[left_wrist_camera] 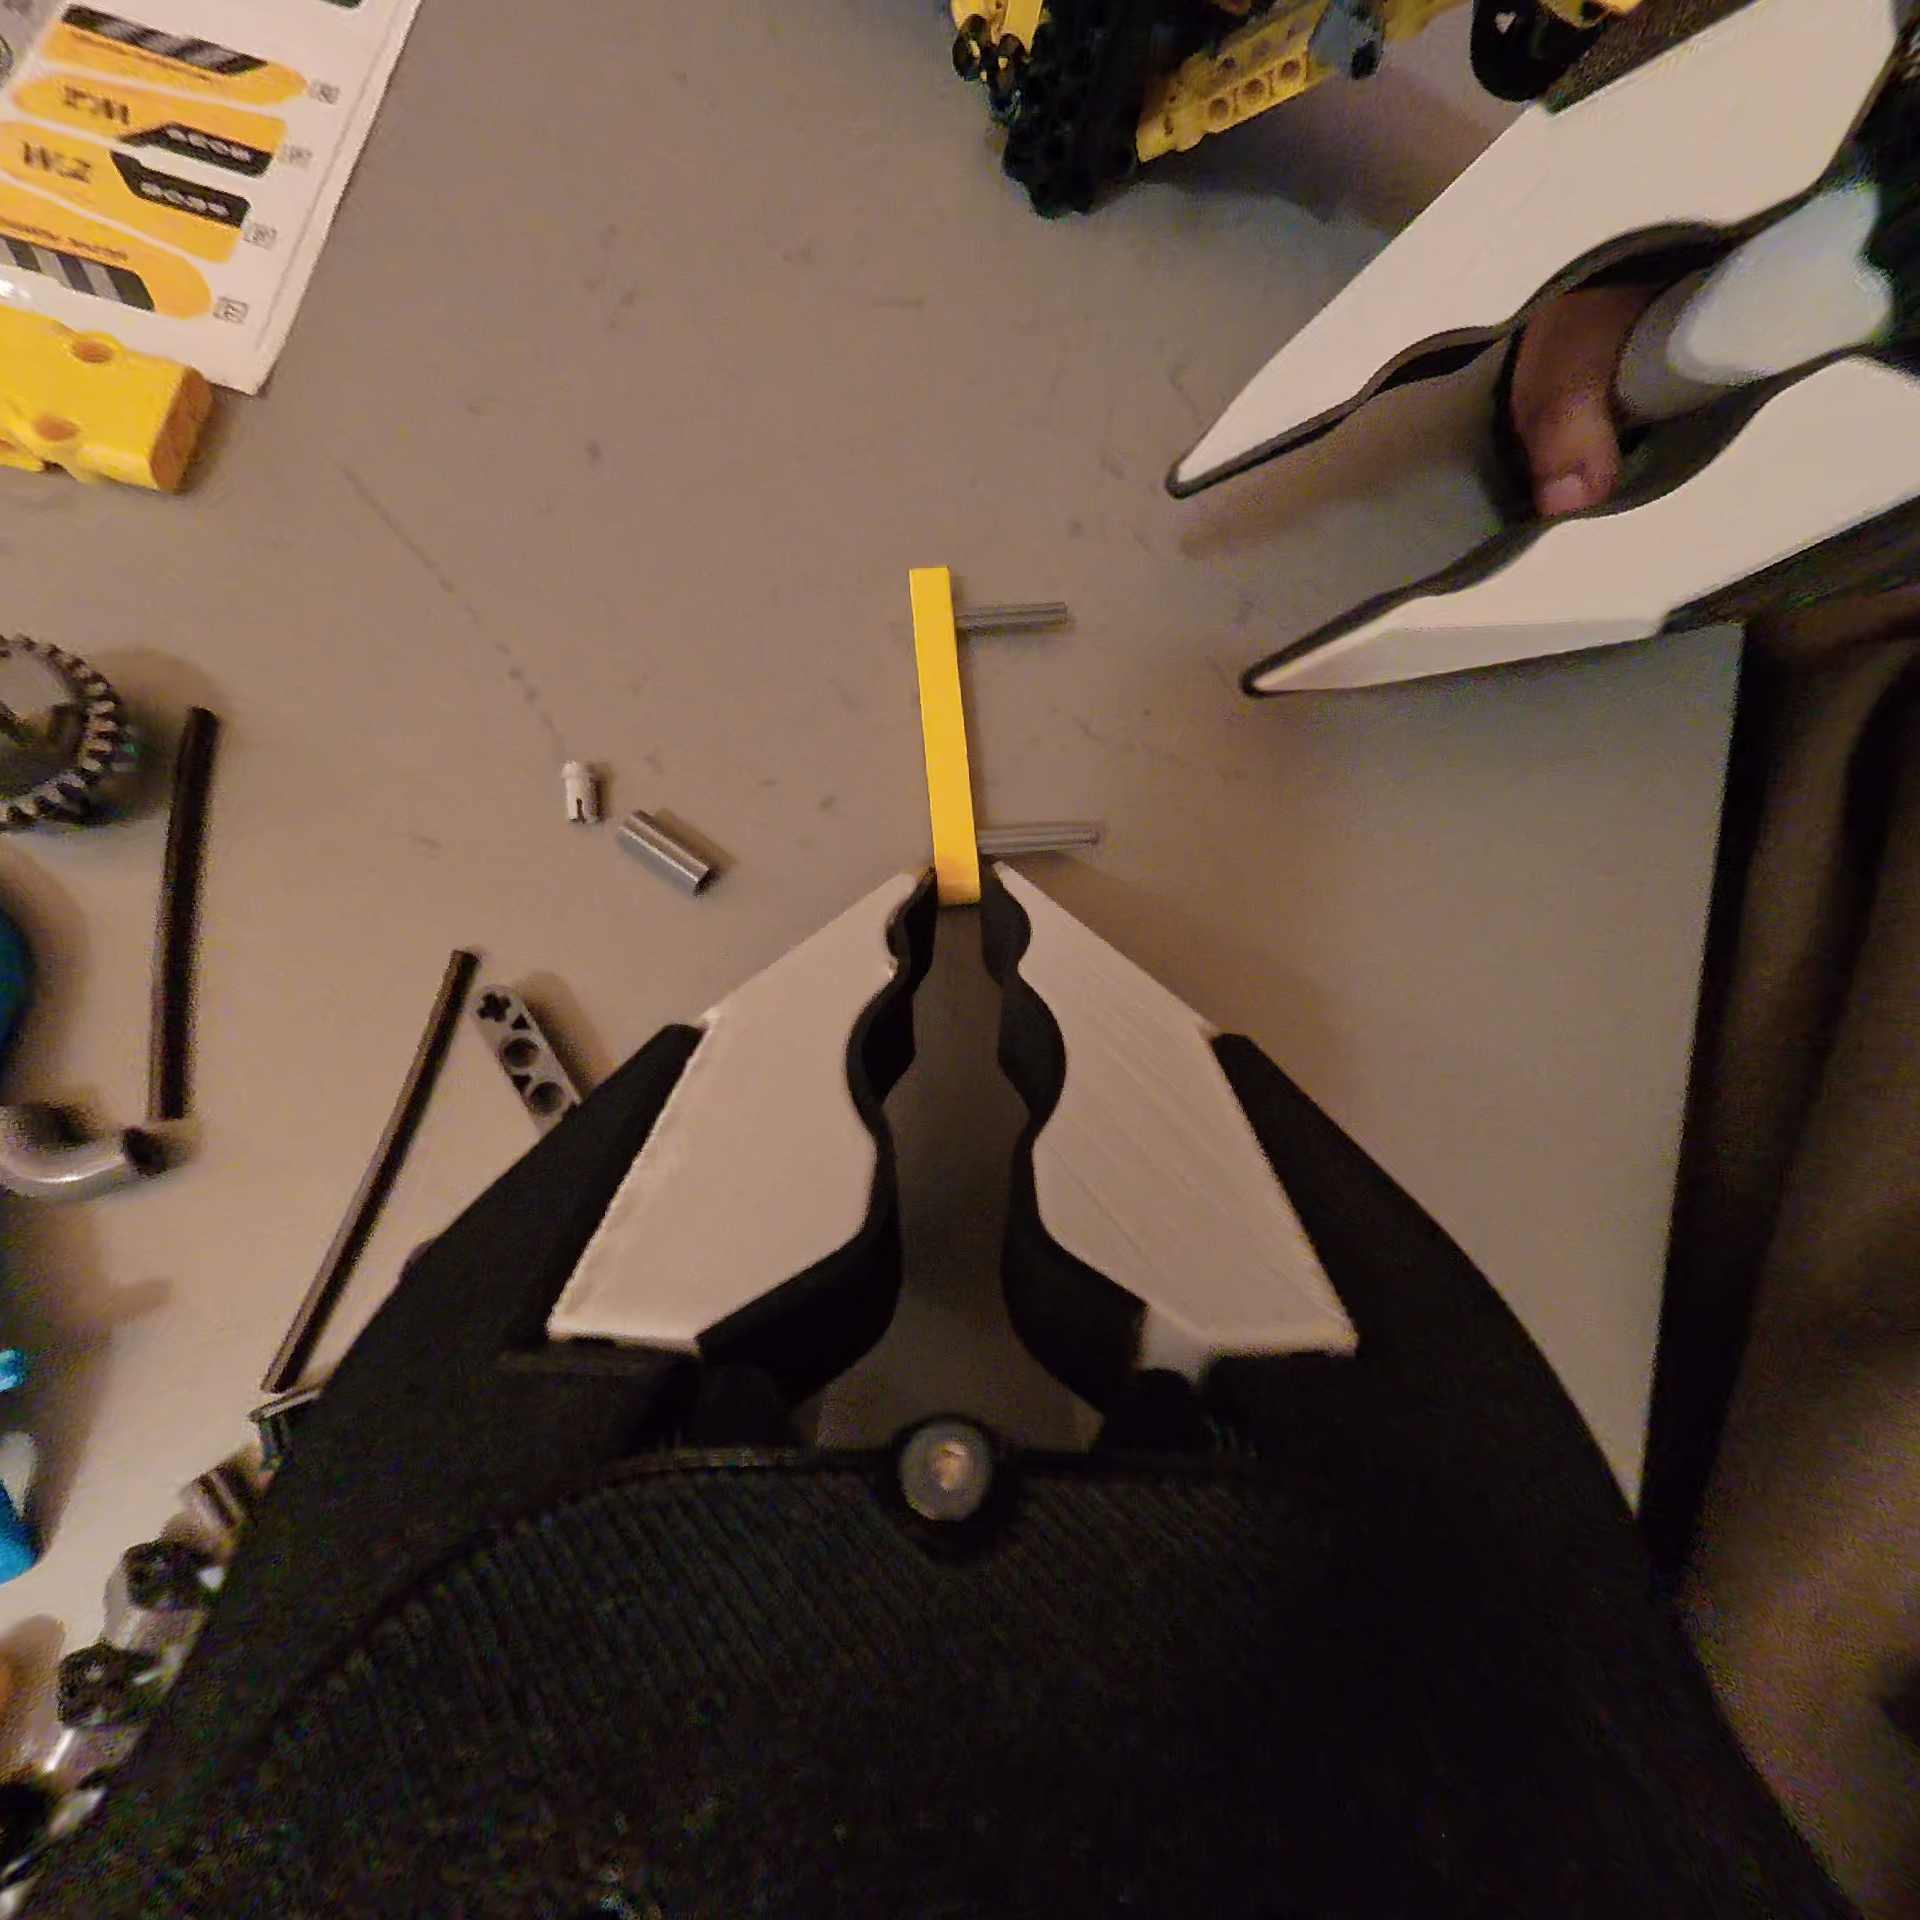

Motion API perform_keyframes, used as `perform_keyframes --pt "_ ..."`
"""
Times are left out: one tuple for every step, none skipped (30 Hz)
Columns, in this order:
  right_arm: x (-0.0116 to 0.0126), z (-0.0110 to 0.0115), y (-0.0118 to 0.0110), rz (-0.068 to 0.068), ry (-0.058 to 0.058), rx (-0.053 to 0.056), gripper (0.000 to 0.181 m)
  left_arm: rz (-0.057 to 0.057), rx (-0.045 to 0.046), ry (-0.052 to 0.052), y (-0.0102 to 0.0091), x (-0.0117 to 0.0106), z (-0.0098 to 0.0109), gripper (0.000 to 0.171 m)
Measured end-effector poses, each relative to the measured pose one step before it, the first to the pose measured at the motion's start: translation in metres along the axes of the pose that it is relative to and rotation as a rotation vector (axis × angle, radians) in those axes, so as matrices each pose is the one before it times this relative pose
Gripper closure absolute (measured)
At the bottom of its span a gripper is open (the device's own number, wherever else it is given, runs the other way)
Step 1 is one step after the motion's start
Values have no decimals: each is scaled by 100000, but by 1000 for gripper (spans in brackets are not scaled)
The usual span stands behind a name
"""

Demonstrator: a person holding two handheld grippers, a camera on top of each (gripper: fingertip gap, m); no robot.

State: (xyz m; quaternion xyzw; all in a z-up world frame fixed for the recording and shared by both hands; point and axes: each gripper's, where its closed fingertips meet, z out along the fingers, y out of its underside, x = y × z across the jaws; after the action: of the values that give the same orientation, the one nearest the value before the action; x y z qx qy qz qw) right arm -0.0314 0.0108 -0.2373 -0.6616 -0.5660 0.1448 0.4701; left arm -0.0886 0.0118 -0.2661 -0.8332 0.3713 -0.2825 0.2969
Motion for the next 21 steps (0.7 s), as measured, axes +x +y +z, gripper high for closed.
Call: perform_keyframes --pt "226 154 148 -3003 3324 -1421 150 -1375 312 1554 -20 132 -47 165" --pt "186 151 110 -3102 3281 -1180 152 -1146 634 1669 -73 175 -65 165" --pt "113 101 60 -3191 2938 -862 153 -1311 945 2281 -125 268 -75 165" --pt "70 82 36 -3177 2580 -524 155 -1672 1211 2864 -168 333 -84 165" --pt "-1 52 -9 -2961 1913 -202 157 -1944 1257 3199 -161 348 -93 165" --pt "-57 29 -12 -2476 1213 1 160 -1936 1106 3221 -128 339 -77 165" --pt "-58 19 -10 -1822 683 25 161 -1848 821 2963 -87 302 -76 165" --pt "-95 23 19 -1193 18 -109 161 -1716 561 2239 -33 187 -60 165" --pt "-146 38 46 -676 -771 -302 161 -1548 384 1313 -32 54 -62 165" --pt "-106 41 47 -165 -764 -301 160 -1181 323 951 -10 22 -50 165" --pt "-58 39 26 44 -574 -206 160 -732 105 1218 5 116 -25 165" --pt "-16 24 5 56 -409 3 160 -398 1 1250 17 147 -1 165" --pt "57 34 -18 131 59 132 160 -269 -147 905 32 130 36 165" --pt "44 24 -10 140 21 64 161 -143 -301 589 44 90 51 165" --pt "16 34 21 119 -146 -104 163 13 -343 336 47 60 51 165" --pt "-23 30 32 -46 -219 -237 165 144 -317 -250 36 -13 41 165" --pt "-46 15 35 -303 -229 -179 166 69 -216 -454 35 -50 36 165" --pt "6 -10 8 -436 153 65 168 81 -268 41 28 16 29 165" --pt "18 -29 -10 -415 282 220 171 102 -232 154 40 28 27 165" --pt "-4 -49 1 -362 73 192 174 -43 -123 -85 11 -13 15 165" --pt "-15 -34 2 -227 -126 138 177 -71 -87 -15 16 -11 14 165"
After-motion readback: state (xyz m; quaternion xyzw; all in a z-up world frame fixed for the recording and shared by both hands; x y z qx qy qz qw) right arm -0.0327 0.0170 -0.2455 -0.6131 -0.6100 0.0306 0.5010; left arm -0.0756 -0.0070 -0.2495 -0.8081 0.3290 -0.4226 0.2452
